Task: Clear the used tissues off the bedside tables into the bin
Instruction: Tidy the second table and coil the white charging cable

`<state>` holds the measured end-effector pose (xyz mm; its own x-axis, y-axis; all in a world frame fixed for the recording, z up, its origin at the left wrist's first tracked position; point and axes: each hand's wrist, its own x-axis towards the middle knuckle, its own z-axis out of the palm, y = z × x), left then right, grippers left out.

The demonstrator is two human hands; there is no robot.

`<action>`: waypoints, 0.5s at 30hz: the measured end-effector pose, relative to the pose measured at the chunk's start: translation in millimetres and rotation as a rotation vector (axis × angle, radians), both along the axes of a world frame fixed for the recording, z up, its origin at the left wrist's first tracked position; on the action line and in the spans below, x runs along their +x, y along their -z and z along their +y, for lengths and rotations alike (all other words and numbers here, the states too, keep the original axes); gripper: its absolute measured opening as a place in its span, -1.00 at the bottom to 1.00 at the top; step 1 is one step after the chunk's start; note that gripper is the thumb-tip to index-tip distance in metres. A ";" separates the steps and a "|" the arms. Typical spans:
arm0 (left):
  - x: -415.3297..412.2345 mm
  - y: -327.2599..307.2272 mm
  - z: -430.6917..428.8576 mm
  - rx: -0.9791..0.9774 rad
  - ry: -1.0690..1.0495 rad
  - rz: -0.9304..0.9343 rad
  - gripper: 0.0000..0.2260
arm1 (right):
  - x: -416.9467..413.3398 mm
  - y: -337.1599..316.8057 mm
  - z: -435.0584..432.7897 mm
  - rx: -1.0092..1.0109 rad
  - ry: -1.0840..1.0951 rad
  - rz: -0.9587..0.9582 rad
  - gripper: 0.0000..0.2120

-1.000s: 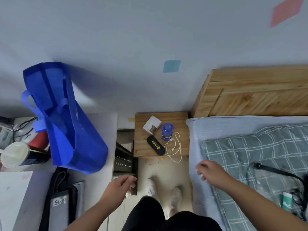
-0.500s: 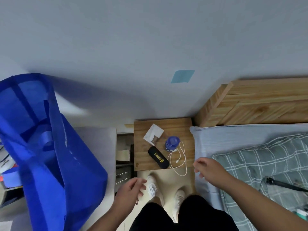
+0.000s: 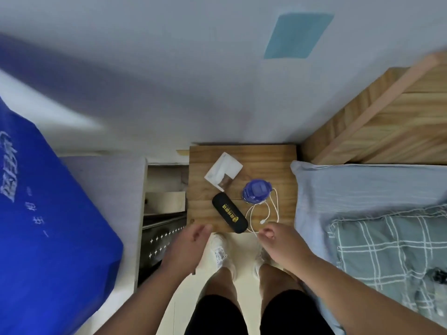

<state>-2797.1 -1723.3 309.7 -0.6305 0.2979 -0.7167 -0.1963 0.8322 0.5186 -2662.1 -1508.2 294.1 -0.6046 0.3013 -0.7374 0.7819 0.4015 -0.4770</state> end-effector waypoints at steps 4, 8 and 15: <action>-21.2 55.3 25.2 0.013 0.042 0.152 -0.70 | -13.9 63.9 -25.4 0.054 0.004 0.097 -0.60; -40.7 111.0 50.5 -0.016 0.093 0.305 -0.60 | -23.4 120.2 -44.8 0.205 -0.107 0.214 -0.42; -79.9 180.6 88.5 -0.140 0.256 0.455 -0.10 | -33.5 188.9 -58.4 0.330 -0.193 0.244 -0.19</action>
